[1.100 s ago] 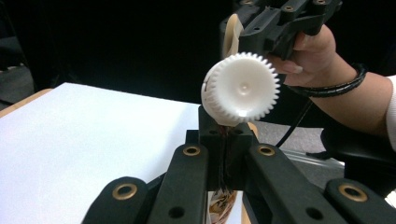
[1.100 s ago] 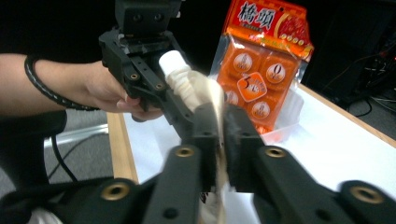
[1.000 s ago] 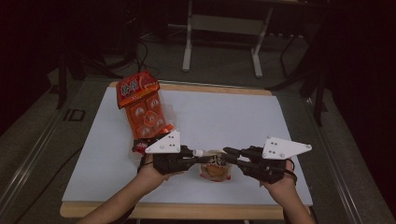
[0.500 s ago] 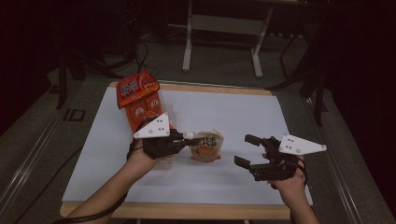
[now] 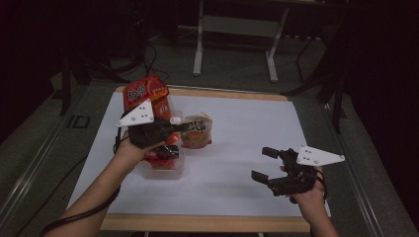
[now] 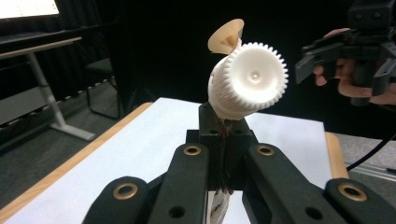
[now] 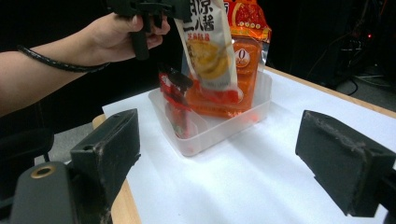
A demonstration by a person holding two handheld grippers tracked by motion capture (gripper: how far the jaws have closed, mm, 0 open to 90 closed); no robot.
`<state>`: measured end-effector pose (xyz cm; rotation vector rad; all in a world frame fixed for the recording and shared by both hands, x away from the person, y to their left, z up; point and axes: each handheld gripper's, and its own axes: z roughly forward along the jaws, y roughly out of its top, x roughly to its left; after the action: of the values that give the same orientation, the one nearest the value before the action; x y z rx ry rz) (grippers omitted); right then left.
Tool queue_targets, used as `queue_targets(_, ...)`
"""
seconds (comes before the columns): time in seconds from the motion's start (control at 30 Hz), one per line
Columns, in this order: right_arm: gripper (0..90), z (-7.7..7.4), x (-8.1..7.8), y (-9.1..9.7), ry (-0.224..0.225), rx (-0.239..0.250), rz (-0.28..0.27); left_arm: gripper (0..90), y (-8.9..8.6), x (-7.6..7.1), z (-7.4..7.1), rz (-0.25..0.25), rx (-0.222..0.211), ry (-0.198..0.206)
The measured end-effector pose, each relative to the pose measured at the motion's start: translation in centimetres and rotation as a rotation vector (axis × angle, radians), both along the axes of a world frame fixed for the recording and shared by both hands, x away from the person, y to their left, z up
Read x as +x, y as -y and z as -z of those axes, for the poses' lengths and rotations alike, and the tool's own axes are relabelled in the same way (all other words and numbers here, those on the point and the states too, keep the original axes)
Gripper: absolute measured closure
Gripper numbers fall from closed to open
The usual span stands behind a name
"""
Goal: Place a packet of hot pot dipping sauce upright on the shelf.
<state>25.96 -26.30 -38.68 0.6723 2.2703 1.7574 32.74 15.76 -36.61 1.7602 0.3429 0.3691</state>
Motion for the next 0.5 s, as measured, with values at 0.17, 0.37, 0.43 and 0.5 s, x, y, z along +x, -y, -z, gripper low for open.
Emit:
queue_targets(0.17, 13.8, 0.4, 0.1, 0.1, -0.004, -0.015, 0.008, 89.4, -1.7, 0.6, 0.0, -0.015, -0.005, -0.004)
queue_targets(0.37, 13.8, 0.5, 0.2, 0.3, 0.000, -0.004, 0.010, 89.4, -3.3, 1.2, 0.6, -0.030, 0.018, 0.003)
queue_targets(0.43, 13.9, 0.6, 0.3, 0.4, 0.007, 0.005, 0.010, 89.4, -3.8, 1.4, 0.9, -0.032, 0.021, -0.001)
queue_targets(0.5, 14.0, 0.6, 0.3, 0.5, 0.006, 0.010, 0.010, 89.5, -4.3, 1.6, 1.3, -0.037, 0.019, -0.003)
